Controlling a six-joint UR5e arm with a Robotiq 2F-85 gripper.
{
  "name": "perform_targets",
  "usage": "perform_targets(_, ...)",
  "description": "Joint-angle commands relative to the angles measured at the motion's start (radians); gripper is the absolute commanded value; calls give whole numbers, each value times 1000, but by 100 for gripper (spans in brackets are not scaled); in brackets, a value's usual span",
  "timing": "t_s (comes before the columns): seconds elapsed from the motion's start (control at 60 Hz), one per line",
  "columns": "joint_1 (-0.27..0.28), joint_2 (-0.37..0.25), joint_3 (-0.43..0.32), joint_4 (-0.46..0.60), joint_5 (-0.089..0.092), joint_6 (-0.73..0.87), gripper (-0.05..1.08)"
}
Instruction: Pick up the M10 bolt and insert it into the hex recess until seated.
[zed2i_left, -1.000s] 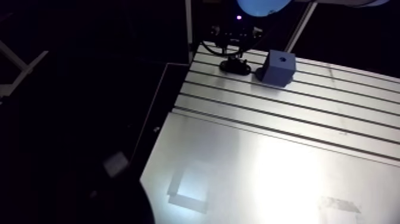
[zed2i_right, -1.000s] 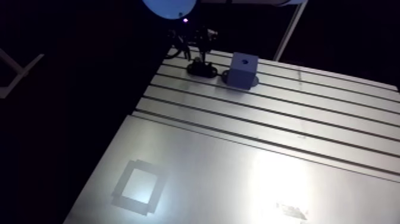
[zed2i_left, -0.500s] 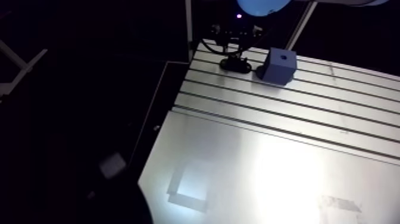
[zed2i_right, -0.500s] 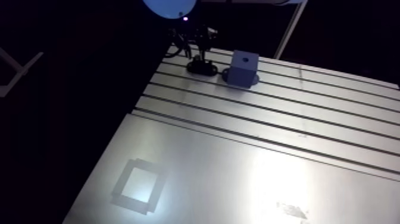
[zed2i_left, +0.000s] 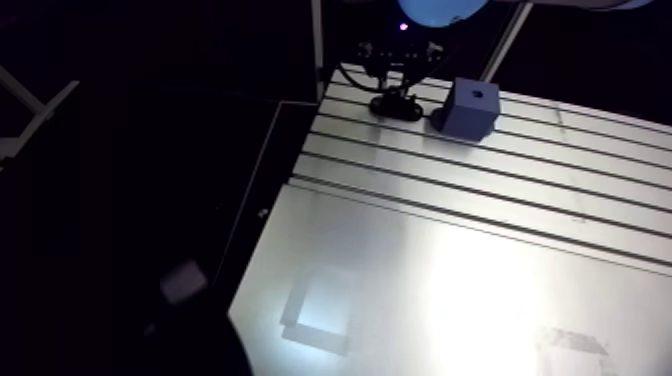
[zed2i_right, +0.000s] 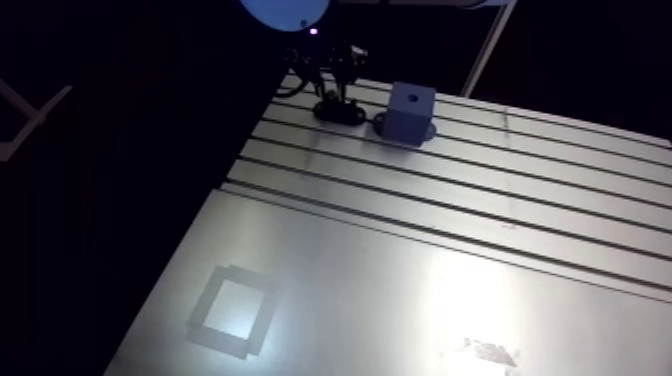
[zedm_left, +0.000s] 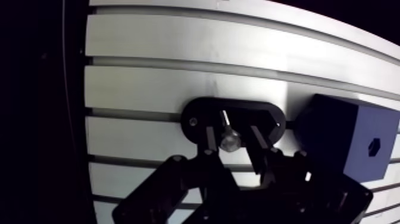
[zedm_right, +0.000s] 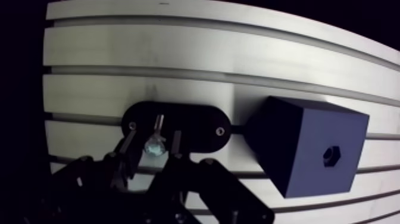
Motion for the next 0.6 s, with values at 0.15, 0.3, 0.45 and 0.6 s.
perform_targets(0.15, 0, -1, 1, 0, -2, -1, 61)
perform_targets(0.3, -1, -1, 1, 0, -2, -1, 62)
perform_targets(0.45, -1, -1, 1, 0, -1, -1, 63)
perform_targets(0.6, -1, -1, -1, 0, 0, -1, 65)
